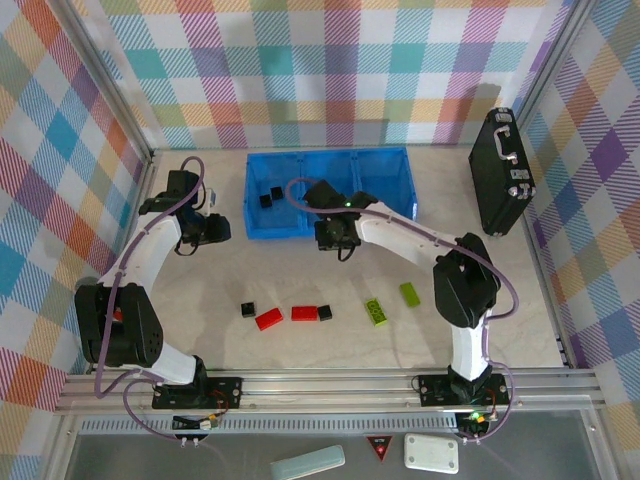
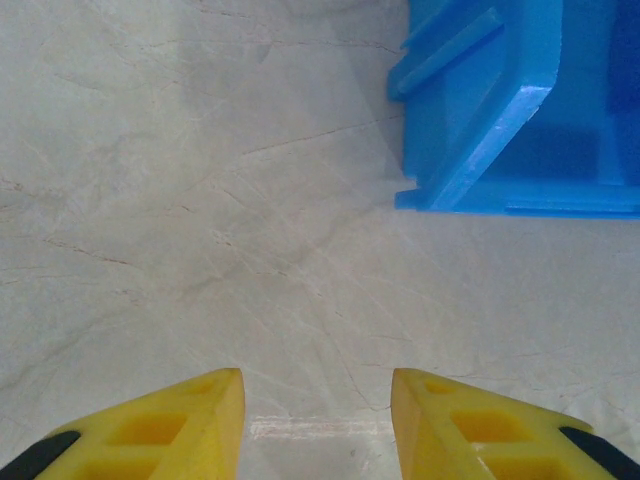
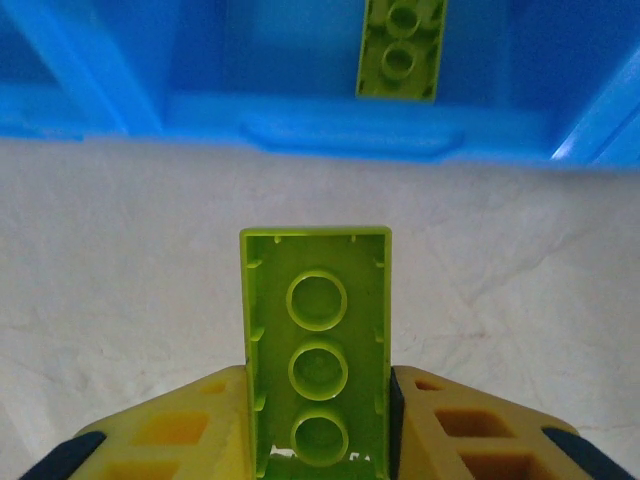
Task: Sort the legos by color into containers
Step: Place the lego in the container.
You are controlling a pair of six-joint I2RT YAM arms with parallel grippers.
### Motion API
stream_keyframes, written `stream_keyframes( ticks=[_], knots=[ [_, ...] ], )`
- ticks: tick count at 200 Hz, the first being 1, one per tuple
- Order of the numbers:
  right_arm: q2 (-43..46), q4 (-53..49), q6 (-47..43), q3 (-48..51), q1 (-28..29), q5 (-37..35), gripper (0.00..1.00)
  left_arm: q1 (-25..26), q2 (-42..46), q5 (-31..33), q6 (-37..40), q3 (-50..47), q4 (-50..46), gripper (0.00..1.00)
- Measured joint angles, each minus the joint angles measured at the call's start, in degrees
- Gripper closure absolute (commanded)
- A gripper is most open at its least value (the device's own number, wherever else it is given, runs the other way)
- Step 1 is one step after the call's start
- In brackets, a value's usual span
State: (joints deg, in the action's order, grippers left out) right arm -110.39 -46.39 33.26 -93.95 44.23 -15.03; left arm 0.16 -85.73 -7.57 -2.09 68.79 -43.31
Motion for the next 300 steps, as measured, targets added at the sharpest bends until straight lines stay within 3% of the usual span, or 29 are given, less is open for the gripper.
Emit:
stream_keyframes(
  ticks=[83, 154, 221, 300],
  knots=[
    [-12.55, -1.31, -3.78, -16.81, -6.43, 3.65, 0.64, 0.0, 0.0, -0.13, 0.0, 0.0, 0.0, 0.57],
    [-26.18, -4.31, -5.33, -33.18, -7.65, 6.12, 0.64, 0.0, 0.0, -0.11, 0.0, 0.0, 0.0, 0.57],
    [-32.0, -5.57, -5.27, -36.74, -7.91, 7.65, 0.63, 0.0, 0.0, -0.15, 0.0, 0.0, 0.0, 0.57],
    [-32.74, -5.97, -4.55, -36.74, -7.91, 8.2, 0.55, 0.0, 0.0, -0.52, 0.0, 0.0, 0.0, 0.57]
  ],
)
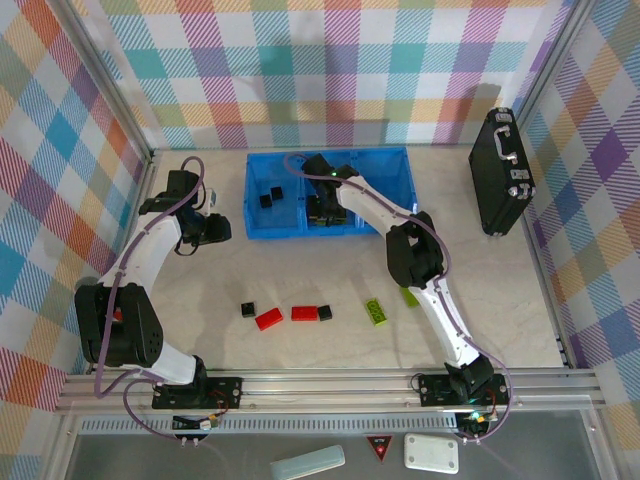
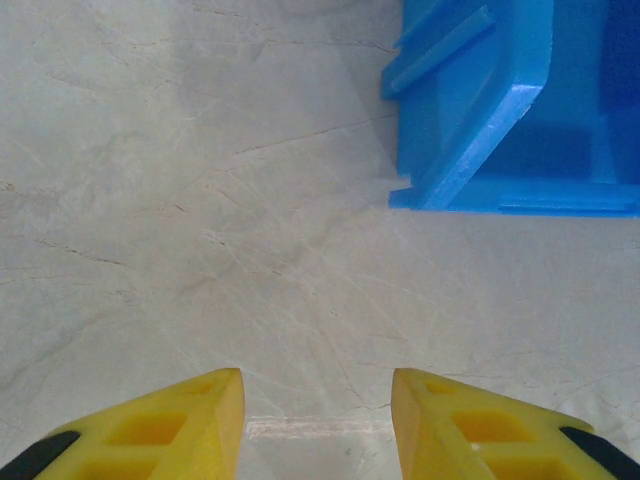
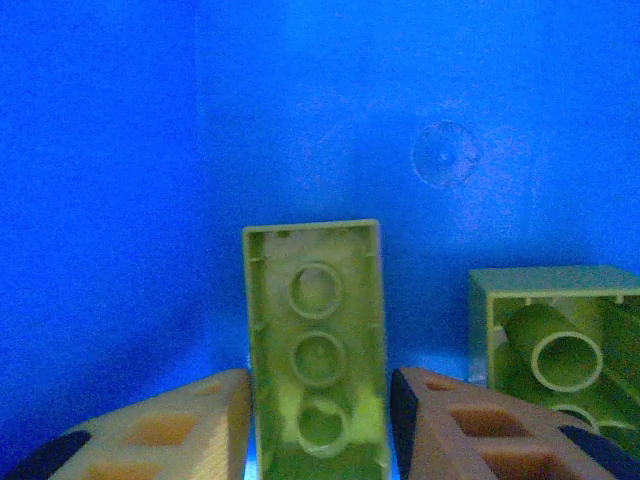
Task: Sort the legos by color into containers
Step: Place the lego in the container, then pick up the lego from the bottom-center of the table.
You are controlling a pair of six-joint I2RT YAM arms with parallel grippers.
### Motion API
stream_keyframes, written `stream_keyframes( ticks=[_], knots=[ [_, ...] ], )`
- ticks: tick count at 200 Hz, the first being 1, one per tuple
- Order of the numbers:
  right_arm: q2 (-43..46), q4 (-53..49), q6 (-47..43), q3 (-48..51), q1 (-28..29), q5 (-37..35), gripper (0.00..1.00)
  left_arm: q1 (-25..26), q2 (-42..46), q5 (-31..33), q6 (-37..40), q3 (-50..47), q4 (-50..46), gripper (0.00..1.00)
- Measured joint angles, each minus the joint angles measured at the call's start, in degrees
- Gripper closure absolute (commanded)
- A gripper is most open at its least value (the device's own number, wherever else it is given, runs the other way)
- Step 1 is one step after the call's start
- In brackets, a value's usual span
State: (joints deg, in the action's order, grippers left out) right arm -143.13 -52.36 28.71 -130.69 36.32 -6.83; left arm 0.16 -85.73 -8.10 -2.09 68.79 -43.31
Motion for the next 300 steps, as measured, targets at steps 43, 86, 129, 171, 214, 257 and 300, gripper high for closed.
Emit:
stream_keyframes(
  ticks=[43, 86, 129, 171, 214, 257, 300],
  knots=[
    [0.02, -0.22, 0.39, 0.0, -0.15, 0.04, 0.55, 0.0, 0.0, 0.0, 0.0, 0.0, 0.0, 0.57],
    [1.53, -0.44, 0.39, 0.96, -0.11, 0.04, 0.55, 0.0, 0.0, 0.0, 0.0, 0.0, 0.0, 0.57],
    [8.28, -0.52, 0.37, 5.11, 0.24, 0.02, 0.55, 0.0, 0.0, -0.02, 0.0, 0.0, 0.0, 0.57],
    [16.0, -0.04, 0.37, 13.53, 1.07, 0.0, 0.56, 0.0, 0.0, -0.07, 0.0, 0.0, 0.02, 0.57],
    [23.47, 1.05, 0.37, 25.07, 2.25, 0.04, 0.56, 0.0, 0.0, -0.48, 0.0, 0.0, 0.0, 0.57],
    [32.13, 3.04, 0.61, 37.64, 2.73, 0.02, 0.56, 0.0, 0.0, -1.4, -0.07, 0.0, -0.02, 0.57],
    [39.67, 5.22, 1.33, 49.0, 2.93, 0.09, 0.56, 0.07, 0.0, -1.53, -0.7, 0.02, -0.07, 0.57]
  ],
)
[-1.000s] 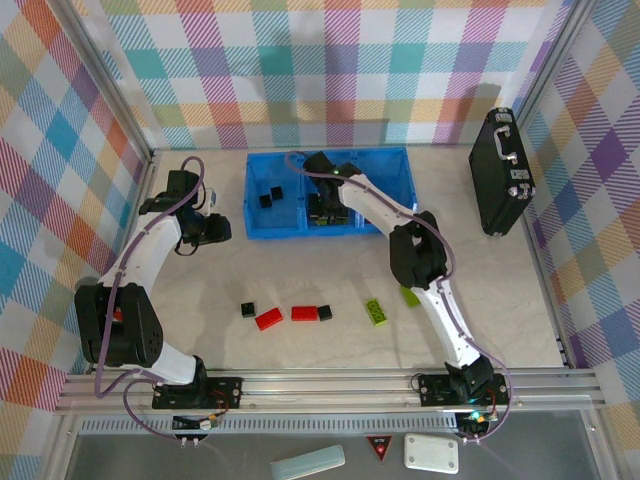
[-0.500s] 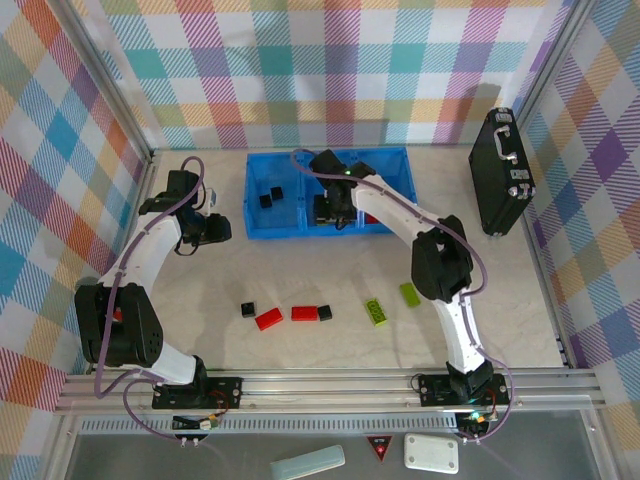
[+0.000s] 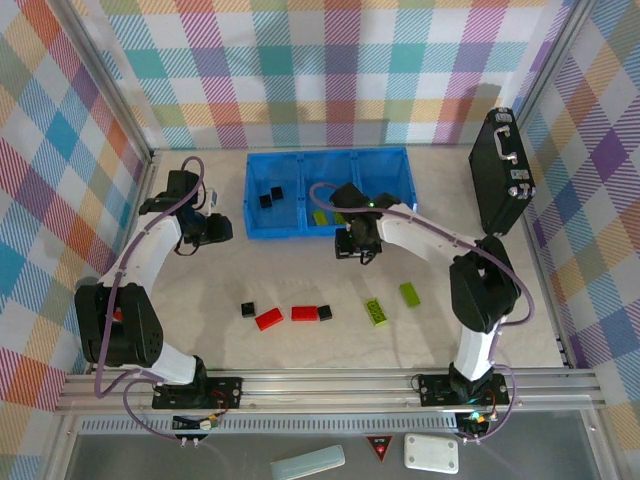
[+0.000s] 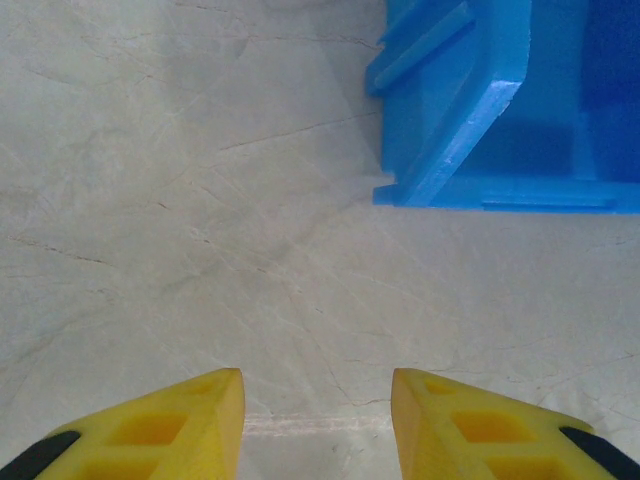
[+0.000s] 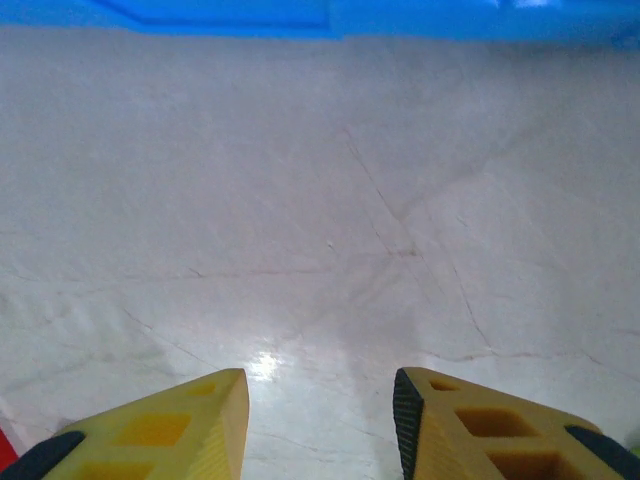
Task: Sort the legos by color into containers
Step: Pick up the lego from the bottom-center of the table.
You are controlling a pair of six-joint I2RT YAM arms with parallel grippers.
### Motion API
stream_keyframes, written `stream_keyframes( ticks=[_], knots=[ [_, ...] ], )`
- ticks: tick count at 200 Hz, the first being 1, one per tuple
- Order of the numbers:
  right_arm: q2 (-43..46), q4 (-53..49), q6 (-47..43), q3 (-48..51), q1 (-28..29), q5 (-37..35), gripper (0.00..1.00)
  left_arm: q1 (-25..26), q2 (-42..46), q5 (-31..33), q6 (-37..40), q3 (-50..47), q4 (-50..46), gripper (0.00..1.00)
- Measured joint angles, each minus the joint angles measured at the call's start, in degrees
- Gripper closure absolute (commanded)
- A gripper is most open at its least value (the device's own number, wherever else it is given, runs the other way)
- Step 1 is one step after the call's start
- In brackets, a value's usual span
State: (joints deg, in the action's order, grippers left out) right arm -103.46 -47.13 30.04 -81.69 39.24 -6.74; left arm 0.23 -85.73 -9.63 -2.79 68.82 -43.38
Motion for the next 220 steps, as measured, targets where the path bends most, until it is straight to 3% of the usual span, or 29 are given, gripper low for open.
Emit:
stream_keyframes(
  ticks=[82, 156, 183, 220],
  knots=[
    [9.77, 1.51, 1.53, 16.09, 1.88, 0.42, 0.56, 1.64, 0.83, -0.74, -2.34, -0.48, -1.66, 0.57],
    [11.69, 1.16, 3.52, 18.36, 11.41, 0.46, 0.53, 2.71, 5.97, -0.72, -2.71, -6.34, -2.54, 0.56],
    [10.54, 1.27, -2.62, 16.46, 15.23, 2.34, 0.52, 2.71, 6.95, 0.24, -2.14, -8.15, -2.82, 0.56],
    [7.85, 3.65, -19.32, 15.06, 16.48, 5.42, 0.46, 2.71, 7.69, 1.2, -1.4, -9.4, -2.69, 0.57]
  ],
)
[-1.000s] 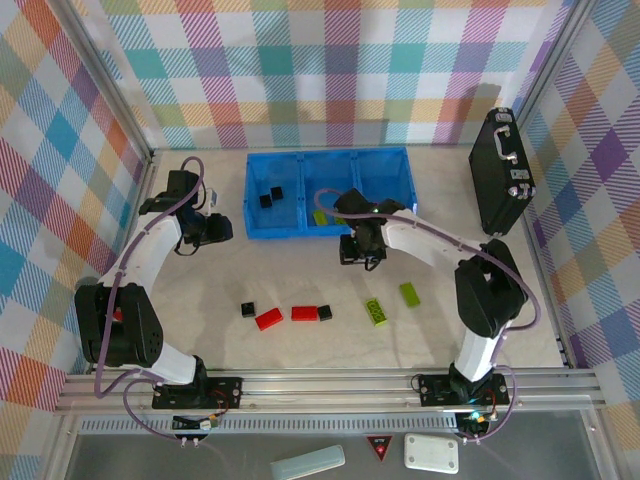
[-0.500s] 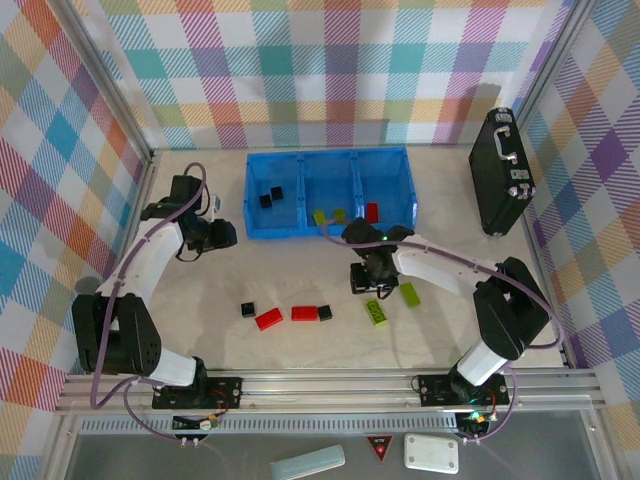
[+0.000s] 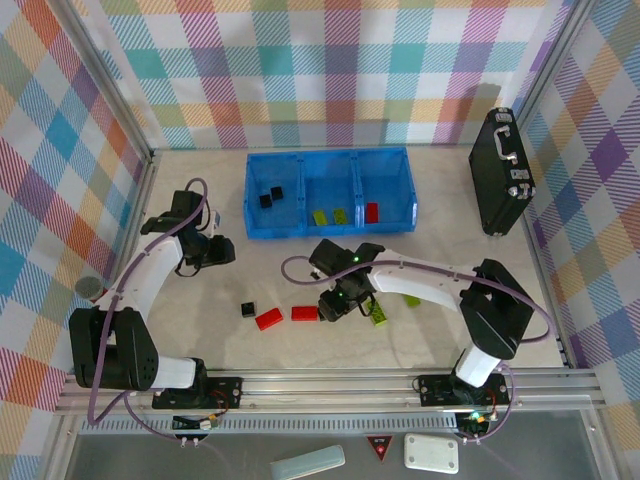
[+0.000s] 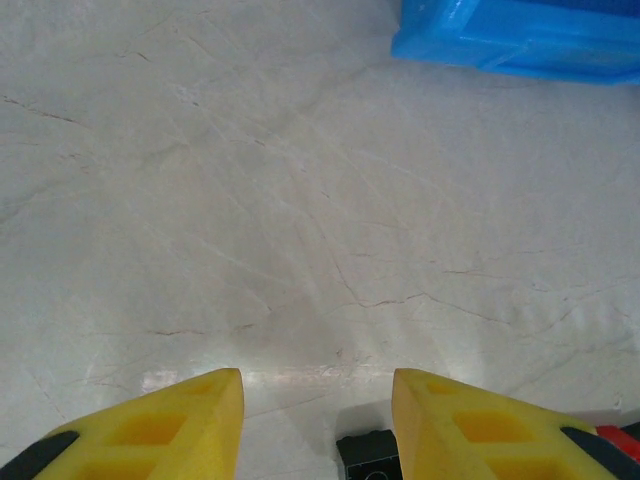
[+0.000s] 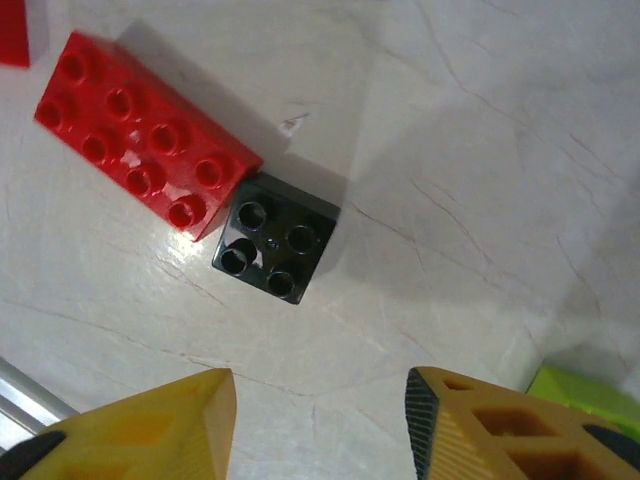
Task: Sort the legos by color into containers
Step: Pick up the lego from the bottom-center of the table.
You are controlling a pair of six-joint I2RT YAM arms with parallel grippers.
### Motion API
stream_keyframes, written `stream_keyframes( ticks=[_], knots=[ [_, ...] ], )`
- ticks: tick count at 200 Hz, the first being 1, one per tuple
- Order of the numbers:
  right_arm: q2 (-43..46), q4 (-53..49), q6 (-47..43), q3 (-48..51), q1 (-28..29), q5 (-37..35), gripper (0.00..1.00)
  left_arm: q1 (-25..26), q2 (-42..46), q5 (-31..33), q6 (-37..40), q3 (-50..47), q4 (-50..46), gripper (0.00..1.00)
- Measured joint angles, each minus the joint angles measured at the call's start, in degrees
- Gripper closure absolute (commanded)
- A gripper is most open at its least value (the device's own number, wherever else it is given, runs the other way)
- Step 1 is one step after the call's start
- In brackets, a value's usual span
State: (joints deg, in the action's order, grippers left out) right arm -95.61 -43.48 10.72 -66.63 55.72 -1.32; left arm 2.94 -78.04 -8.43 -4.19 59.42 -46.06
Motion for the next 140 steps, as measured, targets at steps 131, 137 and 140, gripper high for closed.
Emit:
stream_keyframes(
  ticks=[131, 137, 140],
  knots=[
    [-1.4, 14.49, -42.93, 3.89, 0.02, 12.92, 0.37, 0.0, 2.56, 3.04, 0.83, -0.04, 1.25, 0.57],
    [-2.05, 15.3, -43.47, 3.87, 0.02, 13.03, 0.36, 0.0, 2.67, 3.13, 0.83, -0.04, 1.25, 0.57],
    [-2.38, 15.67, -43.69, 3.87, 0.02, 13.05, 0.35, 0.0, 2.69, 3.13, 0.83, -0.04, 1.25, 0.57]
  ],
)
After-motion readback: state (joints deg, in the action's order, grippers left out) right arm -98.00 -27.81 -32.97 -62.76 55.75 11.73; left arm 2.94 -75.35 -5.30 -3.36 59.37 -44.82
